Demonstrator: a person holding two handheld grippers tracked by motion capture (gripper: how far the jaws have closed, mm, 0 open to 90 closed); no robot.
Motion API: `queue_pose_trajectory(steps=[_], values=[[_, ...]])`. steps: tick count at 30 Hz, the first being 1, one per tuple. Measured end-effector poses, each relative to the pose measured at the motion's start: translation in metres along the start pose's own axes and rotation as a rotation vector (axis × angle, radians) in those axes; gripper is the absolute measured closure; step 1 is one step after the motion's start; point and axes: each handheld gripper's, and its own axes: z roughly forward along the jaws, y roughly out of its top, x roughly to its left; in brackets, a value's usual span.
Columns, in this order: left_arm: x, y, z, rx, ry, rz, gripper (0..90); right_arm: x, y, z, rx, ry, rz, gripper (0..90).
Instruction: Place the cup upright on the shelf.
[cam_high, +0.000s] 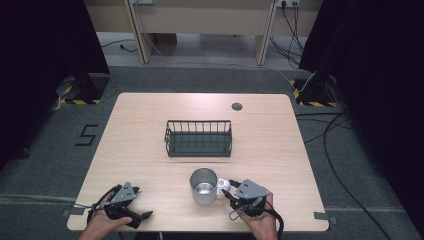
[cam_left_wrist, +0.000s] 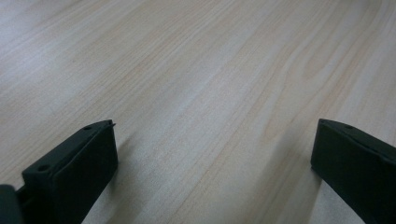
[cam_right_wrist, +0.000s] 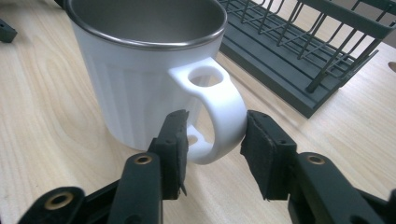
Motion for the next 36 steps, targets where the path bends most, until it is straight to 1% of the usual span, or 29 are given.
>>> queue_pose_trajectory(steps=[2,3,6,8,10,12,14,15,17,19,21,23,26,28,30,33,35,36], values=[[0.000,0.000,0.000,0.000,0.000,0.000,0.0,0.001,0.000,-0.001,-0.005,0.007,0.011,56.2],[0.000,0.000,0.000,0.000,0.000,0.000,0.0,0.001,0.000,-0.002,-0.008,0.008,0.006,54.9],[0.000,0.000,0.000,0.000,0.000,0.000,0.0,0.001,0.001,-0.005,-0.031,0.006,0.026,42.5],[0.000,0.000,0.000,0.000,0.000,-0.001,0.0,0.001,0.004,-0.006,-0.057,0.017,0.047,32.2],[0.000,0.000,0.000,0.000,0.000,0.000,0.0,0.003,0.007,-0.007,-0.093,0.029,0.061,24.8],[0.000,0.000,0.000,0.000,0.000,0.000,0.0,0.005,0.011,-0.006,-0.120,0.044,0.071,19.5],[0.000,0.000,0.000,0.000,0.001,-0.001,0.0,0.006,0.013,-0.006,-0.141,0.054,0.078,16.4],[0.000,0.000,0.000,0.000,0.001,-0.001,0.0,0.007,0.013,-0.005,-0.149,0.070,0.087,15.3],[0.000,0.000,0.000,0.001,0.000,-0.001,0.0,0.008,0.014,-0.004,-0.163,0.092,0.084,15.4],[0.000,0.000,0.000,0.000,0.000,-0.001,0.0,0.010,0.014,-0.002,-0.180,0.100,0.082,15.3],[0.000,0.000,0.000,0.000,0.000,-0.001,0.0,0.011,0.015,0.001,-0.214,0.105,0.094,15.2],[0.000,0.000,0.000,0.000,0.000,-0.001,0.0,0.012,0.017,0.004,-0.234,0.111,0.100,15.2],[0.000,0.000,0.000,0.000,0.000,-0.001,0.0,0.014,0.020,0.010,-0.256,0.127,0.087,15.2],[0.000,0.000,0.000,0.000,0.000,-0.001,0.0,0.014,0.021,0.013,-0.262,0.137,0.084,15.2],[0.000,0.000,0.000,0.000,0.000,0.000,0.0,0.015,0.023,0.016,-0.260,0.134,0.078,15.2],[0.000,0.000,0.000,0.000,0.000,0.000,0.0,0.014,0.024,0.018,-0.265,0.131,0.083,14.4],[-0.001,0.000,0.000,0.000,0.000,0.000,0.0,0.014,0.026,0.020,-0.272,0.143,0.089,14.8],[0.000,0.000,0.000,0.001,0.000,0.000,0.0,0.014,0.027,0.021,-0.278,0.145,0.081,14.8]])
